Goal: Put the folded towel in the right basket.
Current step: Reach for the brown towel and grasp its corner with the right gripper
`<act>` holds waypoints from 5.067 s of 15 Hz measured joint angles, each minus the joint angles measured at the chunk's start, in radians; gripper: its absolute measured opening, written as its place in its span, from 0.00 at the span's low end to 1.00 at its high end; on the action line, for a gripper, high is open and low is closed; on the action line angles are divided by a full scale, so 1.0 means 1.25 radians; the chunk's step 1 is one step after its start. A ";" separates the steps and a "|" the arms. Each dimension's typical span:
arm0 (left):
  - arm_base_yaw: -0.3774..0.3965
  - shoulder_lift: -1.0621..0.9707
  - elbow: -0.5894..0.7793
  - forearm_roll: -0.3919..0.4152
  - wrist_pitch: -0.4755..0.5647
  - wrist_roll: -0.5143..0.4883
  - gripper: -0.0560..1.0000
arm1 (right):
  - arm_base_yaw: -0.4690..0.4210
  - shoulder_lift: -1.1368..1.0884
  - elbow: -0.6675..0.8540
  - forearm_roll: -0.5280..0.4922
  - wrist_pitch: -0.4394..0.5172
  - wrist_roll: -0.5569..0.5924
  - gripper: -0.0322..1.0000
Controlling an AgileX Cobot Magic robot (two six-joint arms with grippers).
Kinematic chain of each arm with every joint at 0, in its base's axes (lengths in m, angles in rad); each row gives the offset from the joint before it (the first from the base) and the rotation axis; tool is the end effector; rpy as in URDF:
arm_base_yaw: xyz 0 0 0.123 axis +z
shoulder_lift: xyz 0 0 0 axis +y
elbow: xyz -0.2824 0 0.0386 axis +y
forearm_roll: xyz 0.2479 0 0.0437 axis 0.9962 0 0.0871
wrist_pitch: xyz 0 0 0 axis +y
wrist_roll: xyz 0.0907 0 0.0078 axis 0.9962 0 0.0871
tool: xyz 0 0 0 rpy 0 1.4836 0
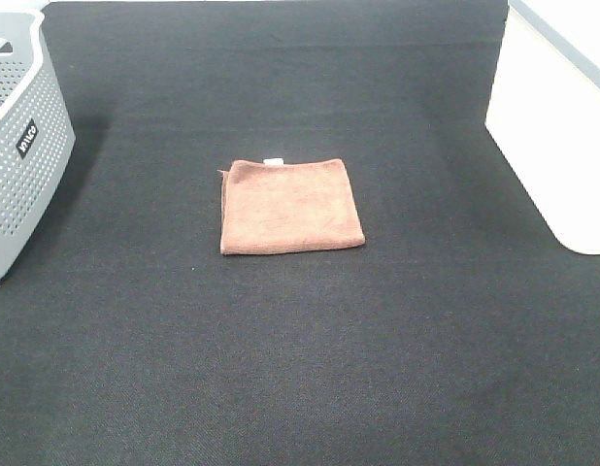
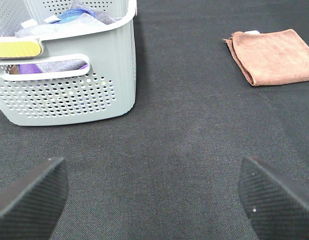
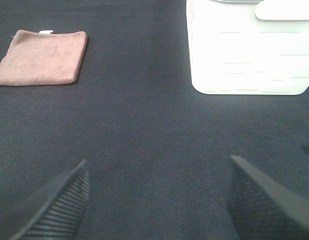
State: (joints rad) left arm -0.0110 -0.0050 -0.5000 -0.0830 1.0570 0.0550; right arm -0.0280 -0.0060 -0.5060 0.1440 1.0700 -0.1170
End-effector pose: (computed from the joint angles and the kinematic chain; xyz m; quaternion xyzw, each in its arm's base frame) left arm -0.0057 -0.0065 0.2777 0.0297 0.8497 -0.0299 0.5256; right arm -0.0070 0.0117 0.2787 -0.0414 0.8493 0.0339 0.5252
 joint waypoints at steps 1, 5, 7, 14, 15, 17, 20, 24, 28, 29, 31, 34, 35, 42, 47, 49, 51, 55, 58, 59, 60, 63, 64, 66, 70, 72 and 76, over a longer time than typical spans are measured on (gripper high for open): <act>0.000 0.000 0.000 0.000 0.000 0.000 0.88 | 0.000 0.000 0.000 0.000 0.000 0.000 0.72; 0.000 0.000 0.000 0.000 0.000 0.000 0.88 | 0.000 0.000 0.000 0.000 0.000 0.000 0.72; 0.000 0.000 0.000 0.000 0.000 0.000 0.88 | 0.000 0.000 0.000 0.000 0.000 0.000 0.72; 0.000 0.000 0.000 0.000 0.000 0.000 0.88 | 0.000 0.000 0.000 0.000 0.000 0.000 0.72; 0.000 0.000 0.000 0.000 0.000 0.000 0.88 | 0.000 0.000 0.000 0.000 0.000 0.000 0.72; 0.000 0.000 0.000 0.000 0.000 0.000 0.88 | 0.000 0.000 0.000 0.000 0.000 0.000 0.72; 0.000 0.000 0.000 0.000 0.000 0.000 0.88 | 0.000 0.000 0.000 0.000 0.000 0.000 0.72; 0.000 0.000 0.000 0.000 0.000 0.000 0.88 | 0.000 0.000 0.000 0.000 0.000 0.000 0.72; 0.000 0.000 0.000 0.000 0.000 0.000 0.88 | 0.000 0.000 0.000 0.000 0.000 0.000 0.72; 0.000 0.000 0.000 0.000 0.000 0.000 0.88 | 0.000 0.000 0.000 0.000 0.000 0.000 0.72; 0.000 0.000 0.000 0.000 0.000 0.000 0.88 | 0.000 0.002 0.000 0.001 -0.005 0.006 0.72; 0.000 0.000 0.000 0.000 0.000 0.000 0.88 | 0.000 0.094 -0.021 0.002 -0.089 0.027 0.72; 0.000 0.000 0.000 0.000 0.000 0.000 0.88 | 0.000 0.176 -0.042 0.012 -0.149 0.032 0.72; 0.000 0.000 0.000 0.000 0.000 0.000 0.88 | 0.000 0.604 -0.247 0.116 -0.291 -0.075 0.72; 0.000 0.000 0.000 0.000 0.000 0.000 0.88 | 0.012 0.990 -0.545 0.302 -0.233 -0.212 0.72; 0.000 0.000 0.000 0.000 0.000 0.000 0.88 | 0.082 1.125 -0.658 0.306 -0.222 -0.218 0.72; 0.000 0.000 0.000 0.000 0.000 0.000 0.88 | 0.151 1.222 -0.724 0.306 -0.225 -0.200 0.72; 0.000 0.000 0.000 0.000 0.000 0.000 0.88 | 0.199 1.378 -0.767 0.306 -0.226 -0.166 0.72; 0.000 0.000 0.000 0.000 0.000 0.000 0.88 | 0.202 1.506 -0.768 0.306 -0.228 -0.166 0.72; 0.000 0.000 0.000 0.000 0.000 0.000 0.88 | 0.202 1.549 -0.768 0.306 -0.230 -0.165 0.72; 0.000 0.000 0.000 0.000 0.000 0.000 0.88 | 0.202 1.587 -0.772 0.307 -0.230 -0.165 0.72; 0.000 0.000 0.000 0.000 0.000 0.000 0.88 | 0.202 1.726 -0.844 0.325 -0.210 -0.165 0.72; 0.000 0.000 0.000 0.000 0.000 0.000 0.88 | 0.202 1.758 -0.870 0.334 -0.200 -0.165 0.73; 0.000 0.000 0.000 0.000 0.000 0.000 0.88 | 0.202 1.823 -0.942 0.350 -0.178 -0.165 0.75; 0.000 0.000 0.000 0.000 0.000 0.000 0.88 | 0.202 1.896 -1.033 0.362 -0.147 -0.165 0.76; 0.000 0.000 0.000 0.000 0.000 0.000 0.88 | 0.202 1.953 -1.113 0.378 -0.106 -0.167 0.76; 0.000 0.000 0.000 0.000 0.000 0.000 0.88 | 0.202 2.005 -1.177 0.420 -0.077 -0.170 0.76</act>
State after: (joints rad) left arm -0.0110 -0.0050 -0.5000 -0.0830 1.0570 0.0550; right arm 0.2240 2.5000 -1.9770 0.6690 0.9740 -0.3300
